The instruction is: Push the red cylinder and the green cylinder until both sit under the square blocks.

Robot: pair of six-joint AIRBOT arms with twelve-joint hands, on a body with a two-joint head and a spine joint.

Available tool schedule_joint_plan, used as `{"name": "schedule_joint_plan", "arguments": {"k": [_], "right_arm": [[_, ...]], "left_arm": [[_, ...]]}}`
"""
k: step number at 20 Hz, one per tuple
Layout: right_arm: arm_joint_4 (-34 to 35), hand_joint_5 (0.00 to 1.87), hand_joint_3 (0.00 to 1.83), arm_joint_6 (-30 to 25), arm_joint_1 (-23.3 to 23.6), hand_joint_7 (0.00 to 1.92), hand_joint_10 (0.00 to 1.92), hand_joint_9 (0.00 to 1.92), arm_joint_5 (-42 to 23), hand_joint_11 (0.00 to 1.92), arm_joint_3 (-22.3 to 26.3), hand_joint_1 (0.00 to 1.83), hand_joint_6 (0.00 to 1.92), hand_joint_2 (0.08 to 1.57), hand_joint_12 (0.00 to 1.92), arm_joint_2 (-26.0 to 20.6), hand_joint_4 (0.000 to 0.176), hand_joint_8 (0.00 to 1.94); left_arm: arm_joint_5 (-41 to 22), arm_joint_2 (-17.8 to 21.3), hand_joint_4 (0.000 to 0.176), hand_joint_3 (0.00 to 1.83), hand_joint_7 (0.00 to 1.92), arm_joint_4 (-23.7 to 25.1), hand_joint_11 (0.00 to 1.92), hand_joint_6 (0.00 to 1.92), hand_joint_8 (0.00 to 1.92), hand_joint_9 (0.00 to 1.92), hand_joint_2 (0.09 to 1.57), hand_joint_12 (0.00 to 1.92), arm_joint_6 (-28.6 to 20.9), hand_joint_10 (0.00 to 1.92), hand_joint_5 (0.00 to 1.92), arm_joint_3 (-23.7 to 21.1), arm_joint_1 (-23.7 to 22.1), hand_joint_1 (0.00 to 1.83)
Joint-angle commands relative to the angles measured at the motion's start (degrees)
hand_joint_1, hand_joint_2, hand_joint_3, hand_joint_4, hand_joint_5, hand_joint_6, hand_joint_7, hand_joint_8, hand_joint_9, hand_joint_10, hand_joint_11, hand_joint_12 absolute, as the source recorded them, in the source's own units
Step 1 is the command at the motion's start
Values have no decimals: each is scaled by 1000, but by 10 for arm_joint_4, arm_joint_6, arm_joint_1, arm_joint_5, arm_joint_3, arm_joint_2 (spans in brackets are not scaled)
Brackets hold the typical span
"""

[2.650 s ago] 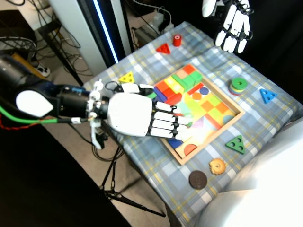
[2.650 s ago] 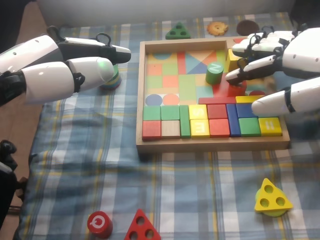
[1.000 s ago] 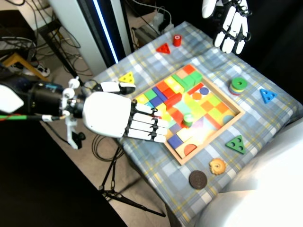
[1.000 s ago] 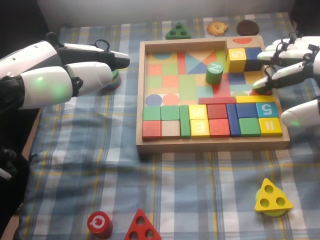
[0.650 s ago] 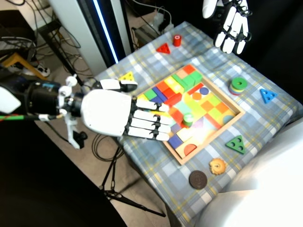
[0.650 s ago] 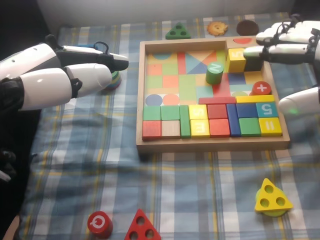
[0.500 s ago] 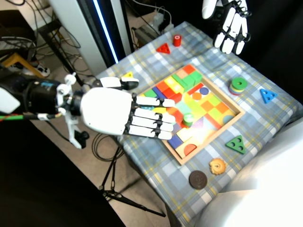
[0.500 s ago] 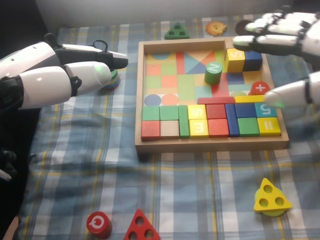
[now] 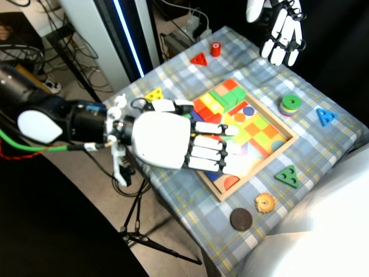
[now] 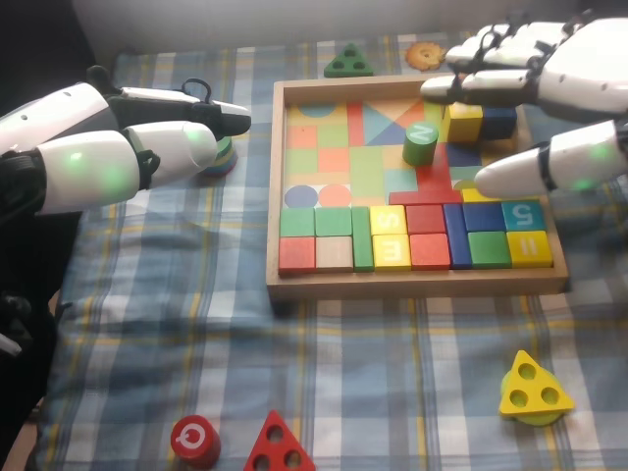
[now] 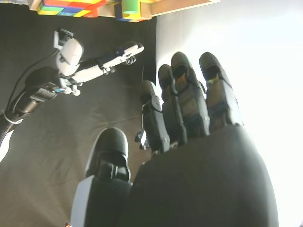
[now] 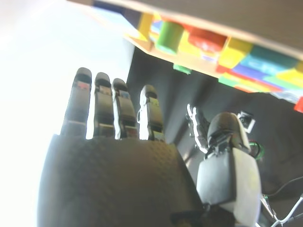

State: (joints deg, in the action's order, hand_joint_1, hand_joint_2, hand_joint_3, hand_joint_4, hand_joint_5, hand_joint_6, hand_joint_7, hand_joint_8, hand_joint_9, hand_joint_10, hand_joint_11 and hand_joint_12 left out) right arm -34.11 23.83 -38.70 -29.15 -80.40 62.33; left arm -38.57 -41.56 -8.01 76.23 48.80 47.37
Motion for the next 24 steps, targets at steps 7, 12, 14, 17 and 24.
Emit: {"name": "schedule_joint_plan", "arguments": {"k": [7,12,14,17,24], "right_arm": [[-15,91,4,-2,17,0,0,0,-15,0,-14,0,11,1067,0,23,176,0],[-34,101,9,-14,16,0,0,0,-6,0,-14,0,8,1078,0,23,176,0],[-48,102,13,-23,16,0,0,0,-4,0,-14,0,7,1088,0,24,176,0],[-78,112,4,-44,16,0,0,0,1,0,-13,0,7,1077,0,25,176,0],[-109,106,0,-70,10,0,0,0,3,0,-4,0,2,1043,0,20,176,0]], "left_arm": [[-69,-1,129,0,506,-1,1,0,1,480,1401,477,-5,4,532,3,-5,11],[-68,-1,129,1,492,-1,0,1,1,482,1408,471,-5,2,529,3,-5,9],[-68,-1,127,1,495,-1,0,2,3,493,1409,472,-5,6,533,3,-5,11],[-69,0,125,0,496,-1,0,1,1,507,1404,475,-5,7,537,3,-5,32],[-68,0,129,1,493,-1,0,0,1,515,1406,436,-11,0,528,3,-3,20]]}}
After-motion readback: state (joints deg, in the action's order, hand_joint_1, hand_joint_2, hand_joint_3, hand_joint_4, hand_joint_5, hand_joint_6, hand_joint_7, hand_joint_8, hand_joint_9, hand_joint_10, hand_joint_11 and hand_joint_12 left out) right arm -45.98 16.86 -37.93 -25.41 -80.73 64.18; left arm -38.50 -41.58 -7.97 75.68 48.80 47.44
